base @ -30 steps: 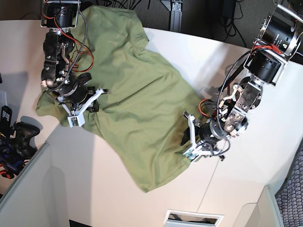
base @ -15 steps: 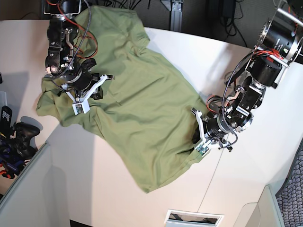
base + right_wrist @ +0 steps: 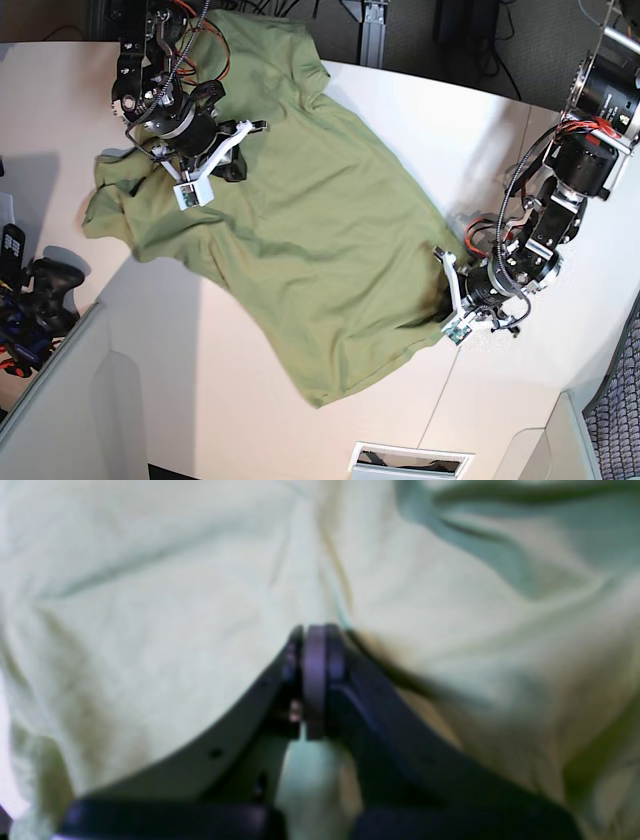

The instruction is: Layout the t-shirt on the table in an organized manner, then fold the t-shirt properly

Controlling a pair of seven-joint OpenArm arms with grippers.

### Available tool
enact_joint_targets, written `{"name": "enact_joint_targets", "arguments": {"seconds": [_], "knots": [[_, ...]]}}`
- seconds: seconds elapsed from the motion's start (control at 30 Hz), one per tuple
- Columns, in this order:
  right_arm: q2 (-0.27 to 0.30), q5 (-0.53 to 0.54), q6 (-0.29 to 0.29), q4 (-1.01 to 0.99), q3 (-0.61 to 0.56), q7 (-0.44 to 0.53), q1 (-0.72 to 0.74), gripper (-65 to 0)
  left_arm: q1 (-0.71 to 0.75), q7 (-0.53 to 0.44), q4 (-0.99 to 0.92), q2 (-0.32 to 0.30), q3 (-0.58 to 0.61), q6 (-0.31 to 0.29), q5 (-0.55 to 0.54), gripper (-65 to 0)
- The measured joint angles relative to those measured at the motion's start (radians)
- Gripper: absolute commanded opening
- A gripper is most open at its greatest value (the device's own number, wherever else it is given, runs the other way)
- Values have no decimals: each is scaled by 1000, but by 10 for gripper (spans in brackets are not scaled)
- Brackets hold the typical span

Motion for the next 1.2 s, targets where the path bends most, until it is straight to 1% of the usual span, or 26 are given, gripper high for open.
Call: {"name": "enact_joint_targets", "arguments": {"seconds": [0.07,0.27,0.37,0.5,0.57,0.67,0.73,0.8,0.97,1.03,1.07,1.1,1.2], "knots": [[0,1,0,3,0,-5,-5,-650,0,0,0,-1,0,0,0,-637],[0,-75,4,-13,0,8,-29,-650,-3,-3,-47,3,0,0,-3,-637],[5,-77,6,-63,1,53,-24,-650,-6,-16,-89,2,0,1,-9,-637],[25,-77,11,-100,4,82,-21,-650,-14,-39,-151,-2,0,0,-19,-637],[35,-75,14,-107,12,85,-19,-650,-11,-50,-160,-21,0,-1,-23,-637],[54,-74,14,-119,33,89,-12,-650,-5,-58,-163,-73,0,-6,-27,-637],[72,-61,19,-127,35,91,3,-650,-2,-62,-164,-107,0,-6,-31,-637],[79,-38,28,-139,35,89,23,-650,3,-61,-164,-127,0,-8,-33,-637],[76,-47,35,-174,17,73,93,-650,10,-38,-162,-144,0,-11,-41,-637],[77,-37,32,-183,10,65,118,-650,17,-26,-161,-149,-2,-11,-41,-637],[78,-36,27,-184,9,43,127,-650,22,-17,-161,-150,-2,-10,-41,-637],[79,-27,27,-185,9,43,134,-650,26,-7,-161,-153,-2,-1,-41,-637],[80,0,26,-173,9,43,137,-650,28,-2,-161,-161,-6,1,-40,-637]]}}
